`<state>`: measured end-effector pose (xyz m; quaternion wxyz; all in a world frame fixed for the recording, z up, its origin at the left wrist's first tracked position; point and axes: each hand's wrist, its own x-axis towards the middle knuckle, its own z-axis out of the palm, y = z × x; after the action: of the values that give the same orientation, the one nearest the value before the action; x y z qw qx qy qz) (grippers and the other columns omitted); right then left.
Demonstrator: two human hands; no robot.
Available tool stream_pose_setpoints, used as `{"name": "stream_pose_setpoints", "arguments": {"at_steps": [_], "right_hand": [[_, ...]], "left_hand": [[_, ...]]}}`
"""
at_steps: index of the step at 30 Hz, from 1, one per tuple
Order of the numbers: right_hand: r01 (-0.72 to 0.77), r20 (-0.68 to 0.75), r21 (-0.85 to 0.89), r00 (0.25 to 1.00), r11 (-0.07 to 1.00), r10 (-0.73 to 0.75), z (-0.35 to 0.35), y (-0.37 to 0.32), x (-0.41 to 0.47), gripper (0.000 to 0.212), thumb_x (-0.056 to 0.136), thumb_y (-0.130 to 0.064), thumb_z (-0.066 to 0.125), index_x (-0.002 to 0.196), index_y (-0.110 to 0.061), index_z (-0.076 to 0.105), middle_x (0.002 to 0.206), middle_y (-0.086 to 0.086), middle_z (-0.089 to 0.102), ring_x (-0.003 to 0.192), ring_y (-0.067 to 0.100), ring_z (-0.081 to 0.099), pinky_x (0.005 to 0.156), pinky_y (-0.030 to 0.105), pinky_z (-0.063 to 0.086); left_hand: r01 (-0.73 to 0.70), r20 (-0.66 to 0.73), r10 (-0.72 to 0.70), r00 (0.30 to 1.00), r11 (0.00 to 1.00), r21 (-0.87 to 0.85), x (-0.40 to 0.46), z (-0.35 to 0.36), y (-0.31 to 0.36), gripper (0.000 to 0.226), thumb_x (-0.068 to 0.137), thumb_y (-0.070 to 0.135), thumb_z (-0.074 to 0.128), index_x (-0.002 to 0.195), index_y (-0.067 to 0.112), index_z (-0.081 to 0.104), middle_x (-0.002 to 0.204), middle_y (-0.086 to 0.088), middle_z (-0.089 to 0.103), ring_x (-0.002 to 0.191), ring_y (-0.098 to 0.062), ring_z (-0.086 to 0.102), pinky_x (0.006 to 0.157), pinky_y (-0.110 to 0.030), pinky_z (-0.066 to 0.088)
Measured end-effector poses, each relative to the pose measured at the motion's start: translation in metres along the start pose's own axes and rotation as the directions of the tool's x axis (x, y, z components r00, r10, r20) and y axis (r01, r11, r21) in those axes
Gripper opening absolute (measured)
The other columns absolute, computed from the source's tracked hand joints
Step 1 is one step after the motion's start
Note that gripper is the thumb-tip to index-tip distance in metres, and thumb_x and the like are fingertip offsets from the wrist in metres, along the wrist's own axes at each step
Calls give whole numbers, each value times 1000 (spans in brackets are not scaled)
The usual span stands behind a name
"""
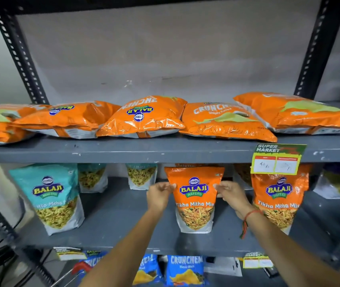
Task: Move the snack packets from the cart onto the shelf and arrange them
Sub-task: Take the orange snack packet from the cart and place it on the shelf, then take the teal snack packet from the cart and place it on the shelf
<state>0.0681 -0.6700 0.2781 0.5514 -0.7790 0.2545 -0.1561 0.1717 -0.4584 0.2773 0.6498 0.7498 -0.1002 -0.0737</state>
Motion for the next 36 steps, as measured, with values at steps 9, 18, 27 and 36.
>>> {"name": "stream_pose_setpoints", "arguments": {"at_steps": [9, 18, 27, 36], "right_hand": [[126, -323, 241, 945, 962, -43, 36, -47, -47, 31, 78, -33, 73, 103, -24, 57, 94, 9, 70, 79, 20, 68, 64, 30, 53], [233, 119, 375, 948, 897, -296, 196, -152, -157, 33, 86, -19, 66, 115, -6, 59, 82, 4, 59, 68, 12, 53, 61, 19, 43], [113, 747, 178, 631, 977, -209, 401, -107, -260, 32, 85, -7, 66, 116, -1, 61, 97, 11, 62, 79, 9, 56, 68, 11, 44], [419, 913, -405, 135, 813, 385, 571, 41, -282, 76, 72, -41, 73, 130, 3, 50, 102, 4, 53, 86, 4, 55, 71, 8, 47]], "left_hand": [[-37, -191, 21, 981, 996, -80, -39, -67, 17, 12, 77, 18, 73, 70, 26, 67, 83, -4, 72, 81, -15, 62, 80, -29, 49], [-120, -587, 54, 808, 990, -73, -133, -275, 18, 28, 76, 11, 75, 102, 0, 71, 88, -12, 71, 72, -6, 61, 77, -25, 52], [277, -852, -203, 482, 958, -72, -292, -474, -126, 21, 74, 25, 75, 87, 8, 74, 85, -18, 74, 75, -13, 60, 79, -38, 53], [903, -536, -806, 251, 395, -170, -433, -422, -306, 30, 84, 17, 66, 107, -2, 66, 108, -28, 69, 99, -38, 66, 79, -40, 52]]}}
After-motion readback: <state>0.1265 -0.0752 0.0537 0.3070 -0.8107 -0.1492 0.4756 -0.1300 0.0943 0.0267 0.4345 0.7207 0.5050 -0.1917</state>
